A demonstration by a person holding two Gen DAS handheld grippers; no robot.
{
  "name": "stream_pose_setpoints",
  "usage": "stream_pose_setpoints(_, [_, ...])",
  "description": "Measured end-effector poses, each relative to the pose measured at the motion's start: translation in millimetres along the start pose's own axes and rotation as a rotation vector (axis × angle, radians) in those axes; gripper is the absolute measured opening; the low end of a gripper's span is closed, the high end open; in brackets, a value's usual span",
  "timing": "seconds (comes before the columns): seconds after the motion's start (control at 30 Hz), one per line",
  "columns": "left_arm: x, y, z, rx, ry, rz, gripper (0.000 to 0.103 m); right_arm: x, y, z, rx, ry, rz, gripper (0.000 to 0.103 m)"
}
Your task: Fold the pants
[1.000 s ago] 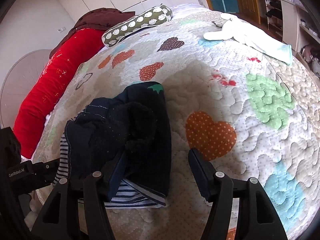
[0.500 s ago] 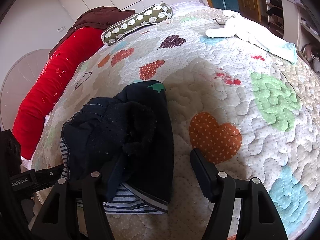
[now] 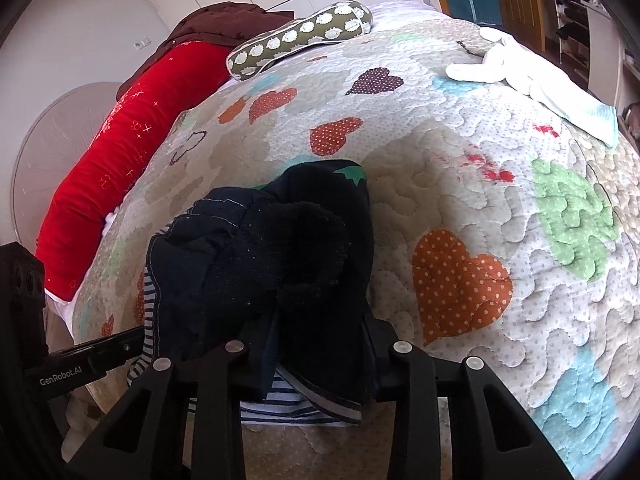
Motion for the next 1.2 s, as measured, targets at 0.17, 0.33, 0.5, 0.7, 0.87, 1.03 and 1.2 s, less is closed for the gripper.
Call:
stream_pose_setpoints(0.17, [7.1, 14.0, -3.3, 0.001, -0.05, 0.023, 0.019, -6.9, 12.0, -3.8, 0.008, 0.021, -0.002, 0.031])
stream_pose_setpoints(0.33, [6.6, 26.9, -0.9, 0.008, -0.073, 0.063, 0.019, -15.9, 30.1, -13.5, 0.015, 0.041, 0.0, 0.03])
stream_pose_setpoints(0.5, [-8.9, 28.5, 15.0, 0.044, -0.089, 0.123, 0.026, -15.1, 29.1, -18.9, 0.006, 0.044, 0.007, 0.03])
stream_pose_setpoints(0.7, [-28.9, 24.3, 2.4, 0.02, -0.043, 0.142, 0.05, -6.1, 22.3, -22.9, -0.006, 0.059, -0.031, 0.035])
stream_pose_setpoints(0.87, [-19.3, 23.0, -17.9, 0.02, -0.057, 0.103, 0.07, -1.4, 19.1, -25.7, -0.019, 0.077, -0.055, 0.039])
stream_pose_setpoints(1.03, [12.9, 24.3, -18.5, -0.013, -0.132, 0.015, 0.008, -6.0, 19.7, -20.4, -0.015, 0.095, -0.049, 0.03])
stream_pose_setpoints(1.2, [25.1, 35.5, 0.6, 0.042, -0.13, -0.026, 0.008, -21.6, 30.6, -7.4, 0.03, 0.103, -0.018, 0.026])
Point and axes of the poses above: each gripper's, at about its wrist camera, not at the fingertips, and z roughly against the way its jaws point, x to its right, y to its top, the point moved 9 cm from there along -z, roughly the way its jaws point
